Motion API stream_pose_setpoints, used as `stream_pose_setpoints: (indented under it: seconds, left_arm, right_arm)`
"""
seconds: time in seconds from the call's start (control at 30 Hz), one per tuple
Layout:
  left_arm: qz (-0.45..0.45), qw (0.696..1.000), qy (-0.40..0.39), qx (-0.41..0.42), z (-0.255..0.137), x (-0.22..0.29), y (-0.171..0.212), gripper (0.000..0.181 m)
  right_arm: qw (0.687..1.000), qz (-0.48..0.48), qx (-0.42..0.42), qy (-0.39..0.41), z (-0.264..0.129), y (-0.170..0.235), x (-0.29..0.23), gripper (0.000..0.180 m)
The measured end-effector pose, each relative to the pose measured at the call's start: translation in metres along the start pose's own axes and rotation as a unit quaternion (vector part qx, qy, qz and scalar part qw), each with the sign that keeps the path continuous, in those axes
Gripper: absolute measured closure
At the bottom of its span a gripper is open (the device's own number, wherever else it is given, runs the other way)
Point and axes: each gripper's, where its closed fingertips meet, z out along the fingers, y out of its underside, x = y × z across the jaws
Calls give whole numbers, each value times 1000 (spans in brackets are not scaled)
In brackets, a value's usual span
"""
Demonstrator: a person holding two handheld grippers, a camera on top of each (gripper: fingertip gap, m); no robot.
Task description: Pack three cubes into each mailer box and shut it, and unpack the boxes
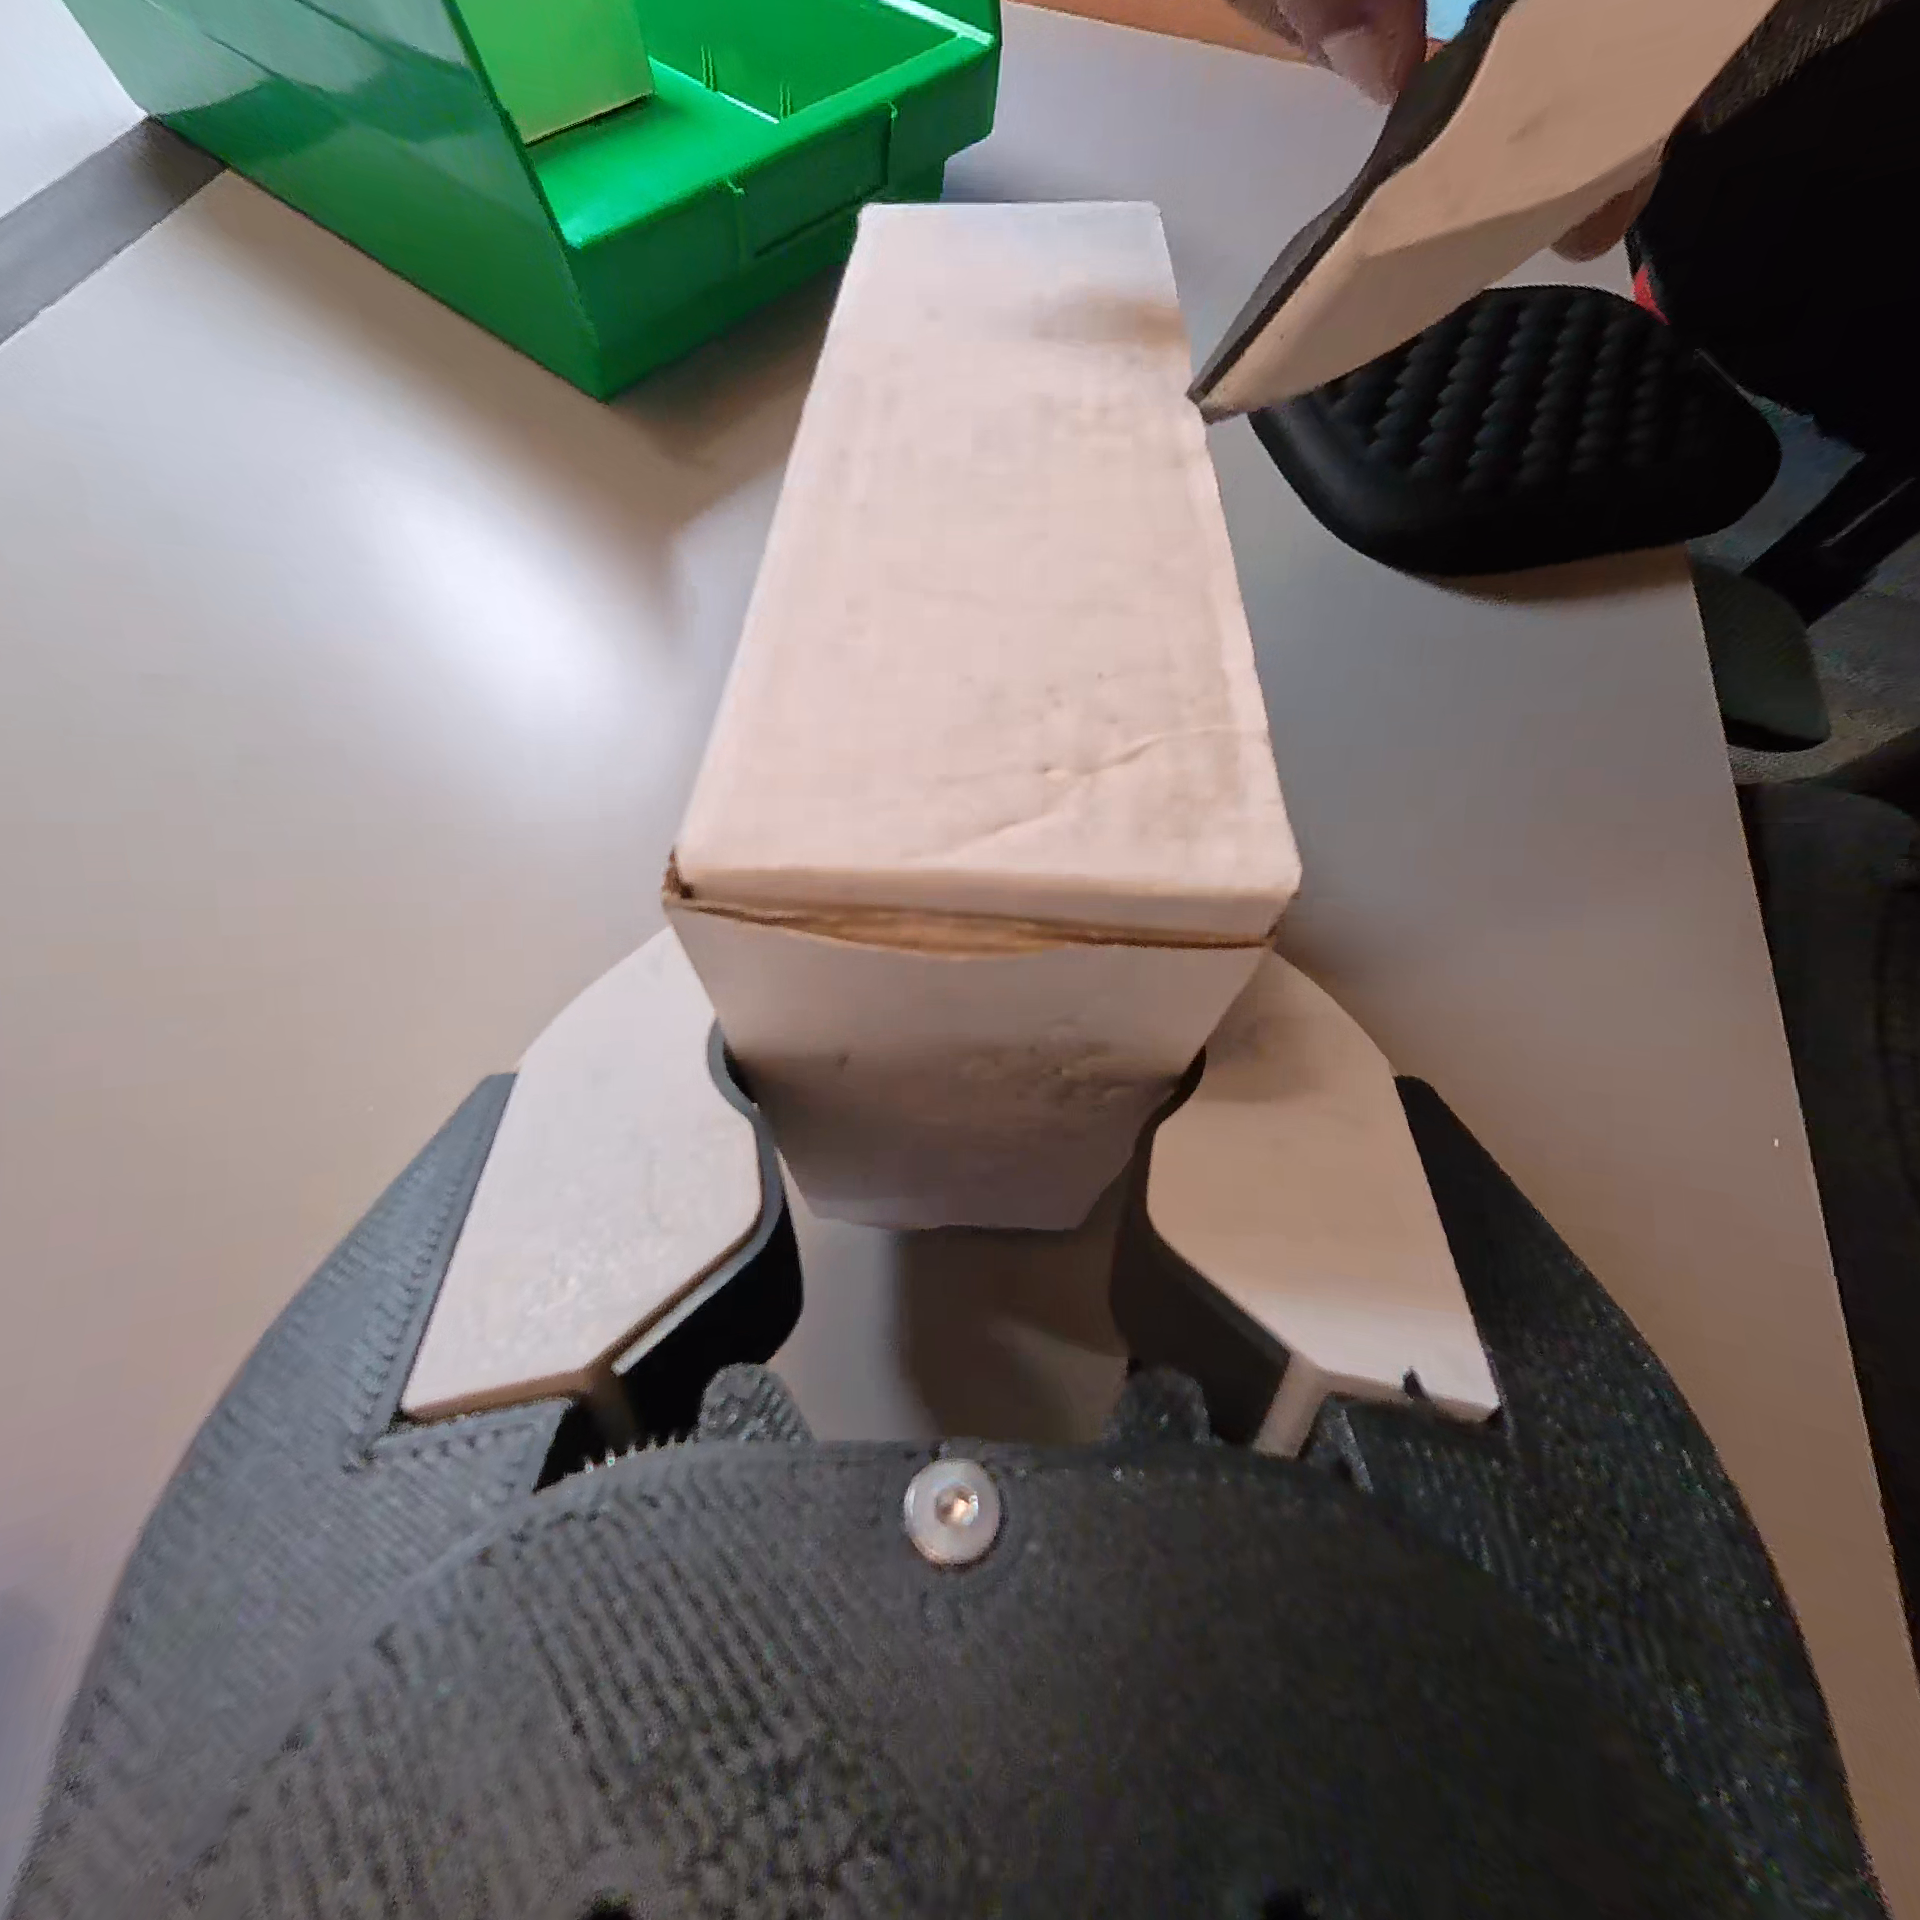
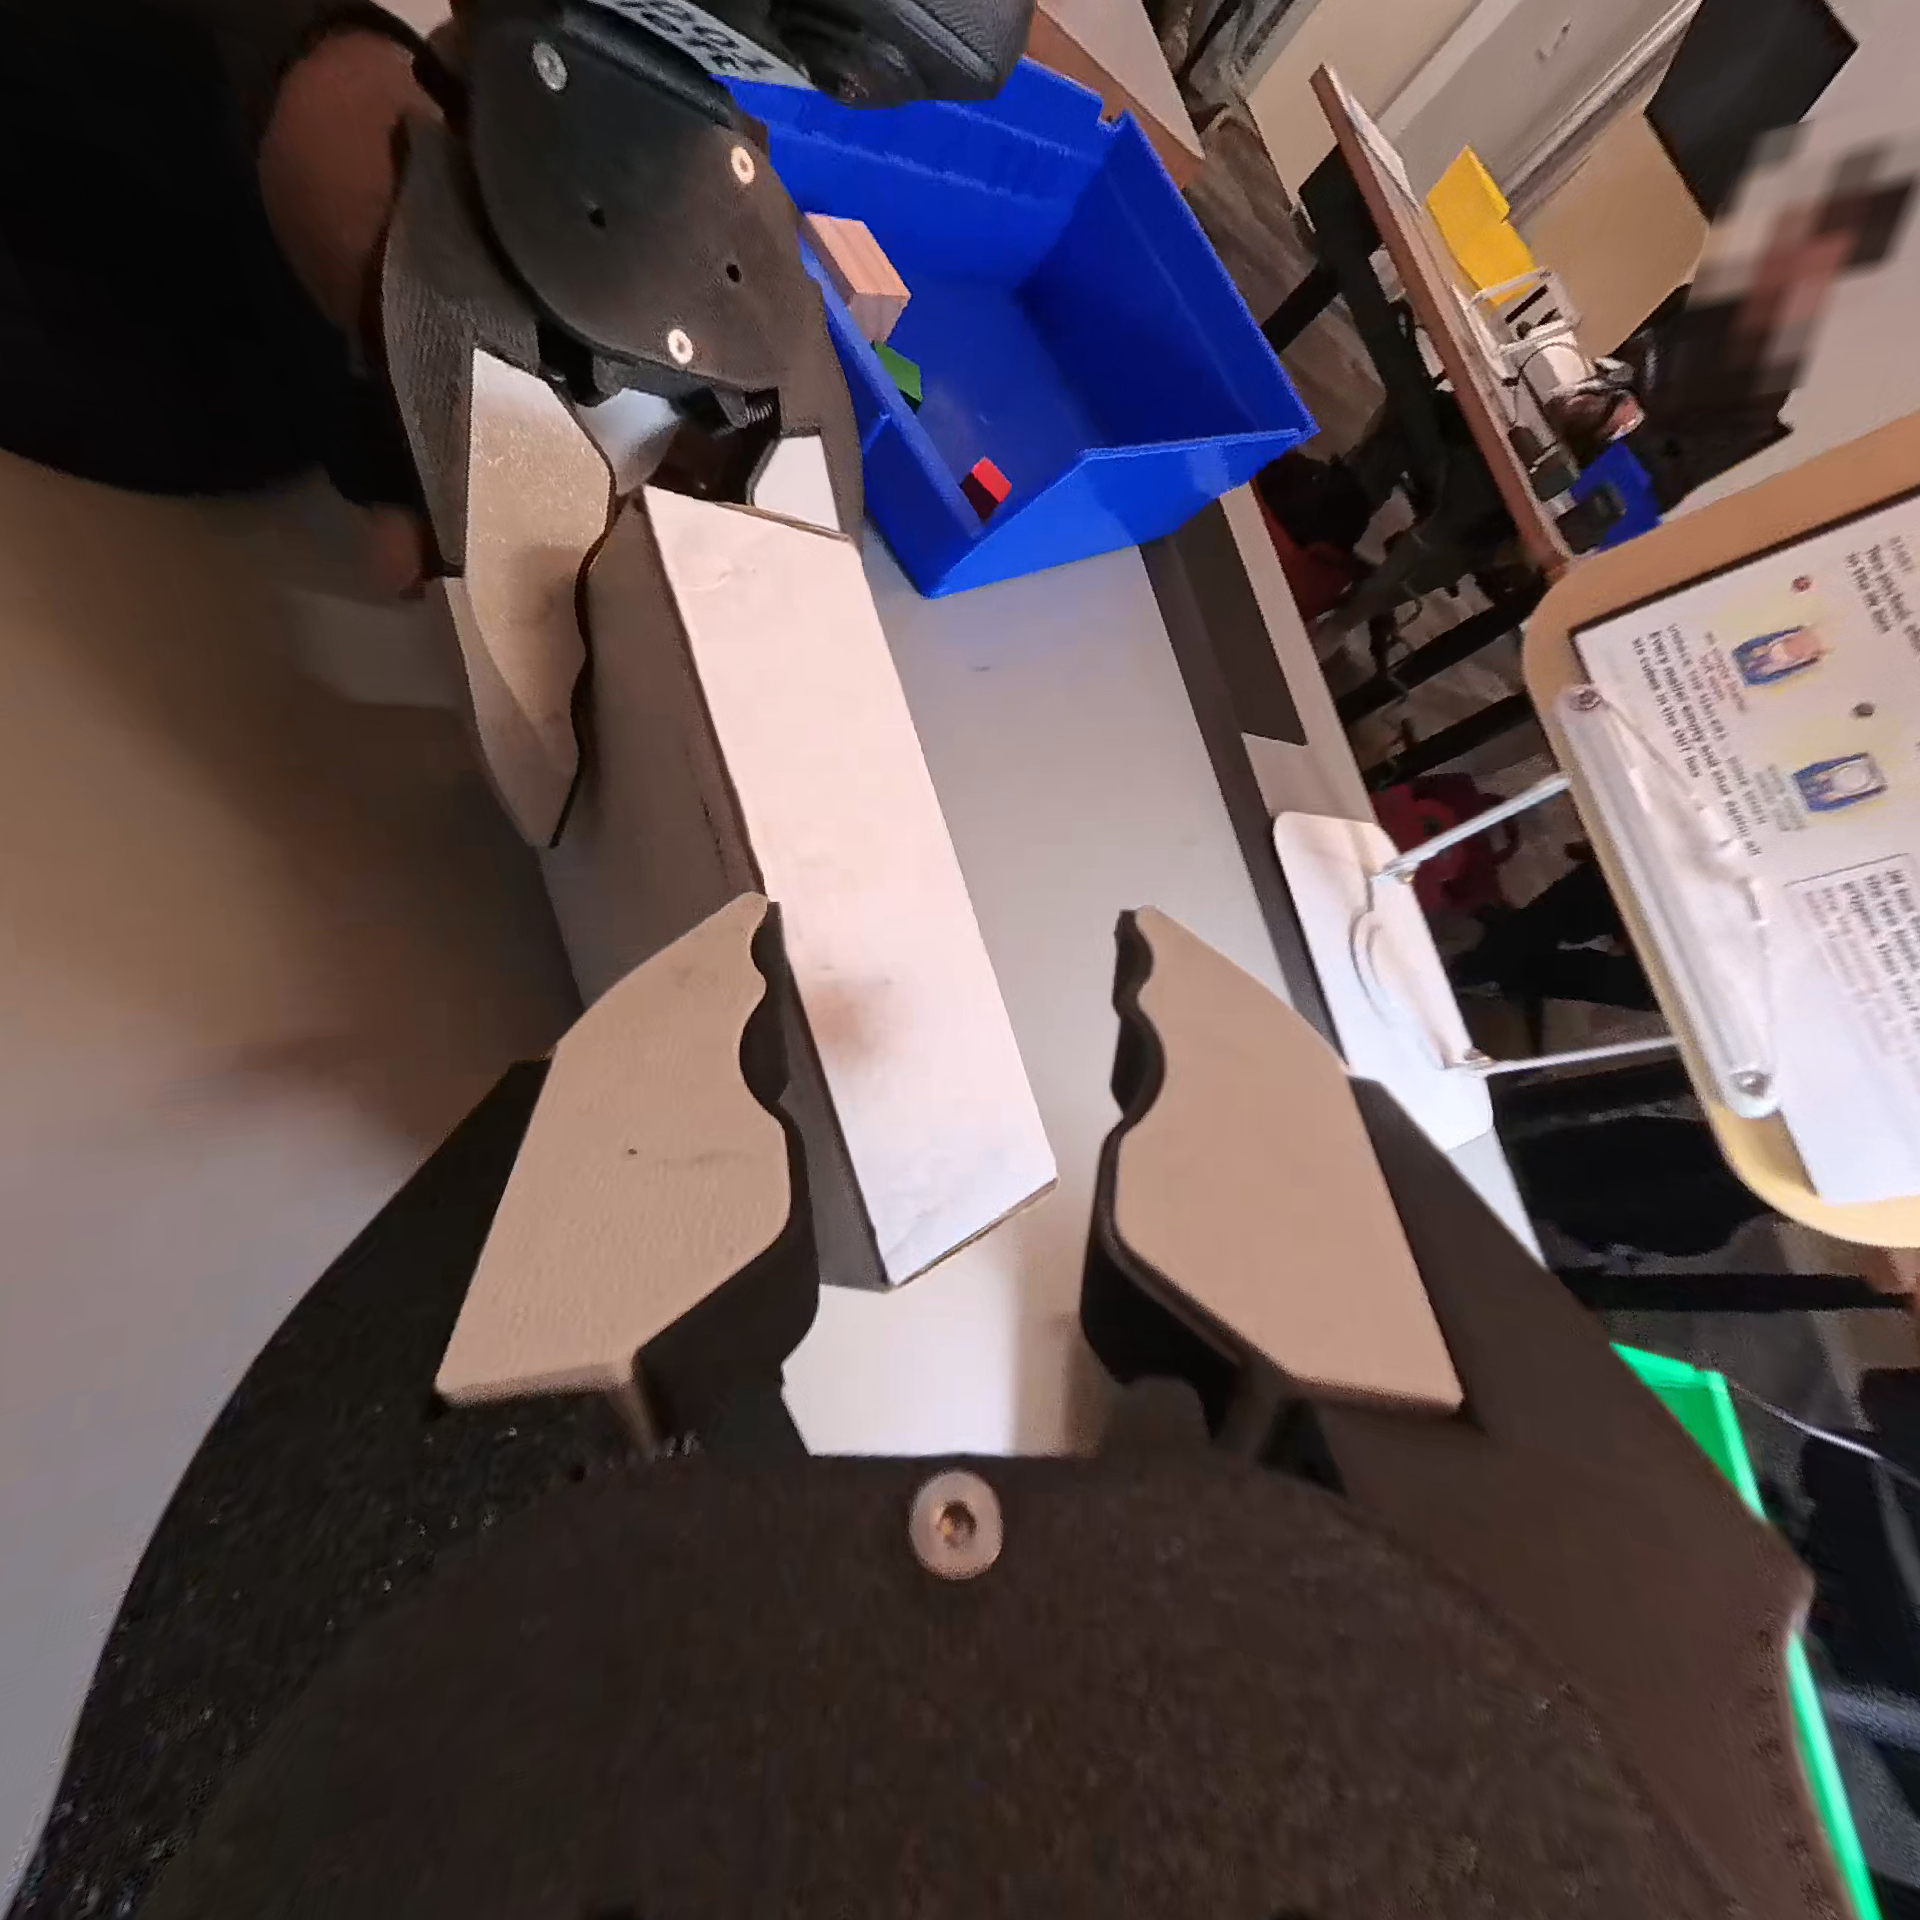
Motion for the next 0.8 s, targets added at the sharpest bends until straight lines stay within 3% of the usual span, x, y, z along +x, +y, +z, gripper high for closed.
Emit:
stream_pose_setpoints:
  seconds: [0.2, 0.63, 0.8]
  left_arm:
    - [-40, 999, 6, 1, -1, -2, -1, 107]
    - [-44, 999, -1, -3, -5, -3, -2, 109]
    - [-53, 999, 6, -10, -3, 0, 0, 109]
  right_arm:
    - [994, -85, -21, 60, 1, -6, 4, 128]
    - [992, -105, -41, 49, 6, -5, 6, 125]
    - [993, -107, -28, 51, 5, -14, 10, 131]
